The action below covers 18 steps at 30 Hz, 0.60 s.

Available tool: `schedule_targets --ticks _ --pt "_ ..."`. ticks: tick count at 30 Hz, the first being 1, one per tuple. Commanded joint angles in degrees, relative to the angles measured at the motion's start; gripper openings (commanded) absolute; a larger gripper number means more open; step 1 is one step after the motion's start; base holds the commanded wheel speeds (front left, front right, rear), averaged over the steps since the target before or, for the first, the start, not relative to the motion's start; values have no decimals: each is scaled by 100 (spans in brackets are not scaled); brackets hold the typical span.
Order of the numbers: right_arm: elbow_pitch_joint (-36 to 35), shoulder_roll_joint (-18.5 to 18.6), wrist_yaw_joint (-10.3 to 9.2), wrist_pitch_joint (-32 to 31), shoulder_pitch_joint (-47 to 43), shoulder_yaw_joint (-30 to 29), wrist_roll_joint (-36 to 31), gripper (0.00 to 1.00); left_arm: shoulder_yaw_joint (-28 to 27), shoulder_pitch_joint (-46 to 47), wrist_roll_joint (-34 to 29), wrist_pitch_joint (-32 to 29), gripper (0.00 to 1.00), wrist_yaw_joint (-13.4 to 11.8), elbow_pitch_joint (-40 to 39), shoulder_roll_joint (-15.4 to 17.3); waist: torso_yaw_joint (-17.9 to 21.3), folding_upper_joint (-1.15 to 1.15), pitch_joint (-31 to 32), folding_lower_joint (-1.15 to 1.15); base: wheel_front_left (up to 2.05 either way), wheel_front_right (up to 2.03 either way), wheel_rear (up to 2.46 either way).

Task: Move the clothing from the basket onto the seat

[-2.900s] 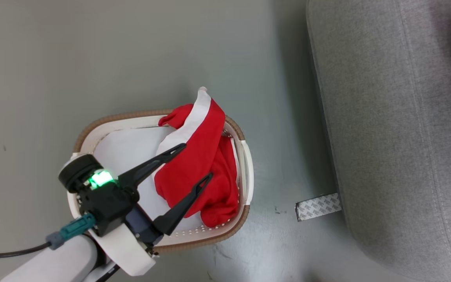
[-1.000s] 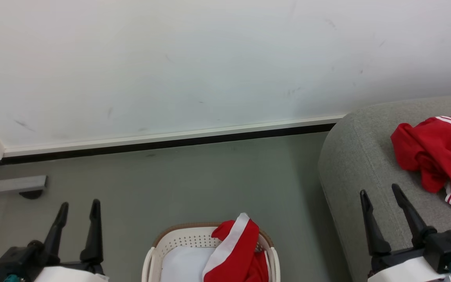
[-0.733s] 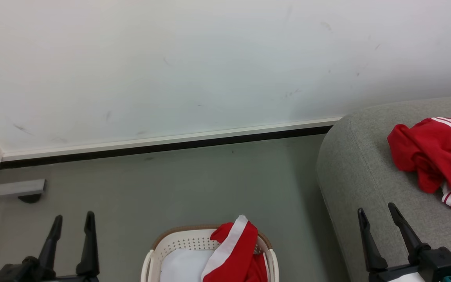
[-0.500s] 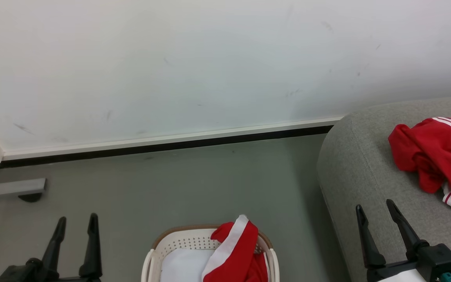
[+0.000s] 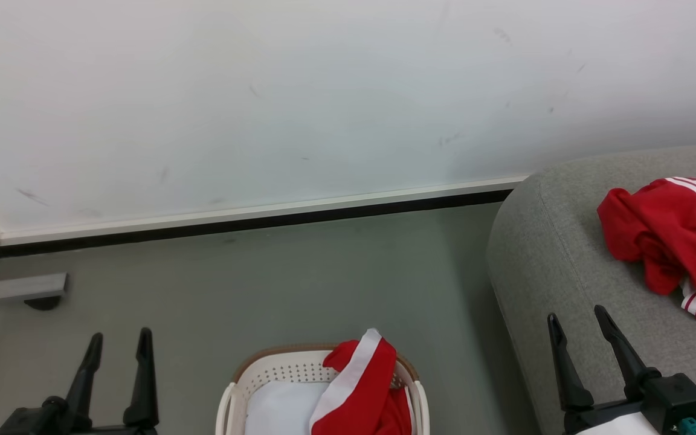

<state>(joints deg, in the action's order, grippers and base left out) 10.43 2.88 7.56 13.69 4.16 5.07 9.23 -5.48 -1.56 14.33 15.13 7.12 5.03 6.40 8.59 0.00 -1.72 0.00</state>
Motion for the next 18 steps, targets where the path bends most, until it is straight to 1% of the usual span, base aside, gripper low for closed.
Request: schedule_targets --ticks 1,11,18 --pt "8 3 -14 51 52 -15 45 100 -32 40 -48 2 100 29 12 -7 5 0 -11 0 0 0 0" --pt "9 3 -15 81 132 -70 185 100 104 99 -41 2 100 39 1 -34 86 0 -129 0 0 0 0" --pt "13 3 -14 121 328 -261 378 100 345 225 98 2 100 41 -29 233 336 0 -454 0 0 0 0"
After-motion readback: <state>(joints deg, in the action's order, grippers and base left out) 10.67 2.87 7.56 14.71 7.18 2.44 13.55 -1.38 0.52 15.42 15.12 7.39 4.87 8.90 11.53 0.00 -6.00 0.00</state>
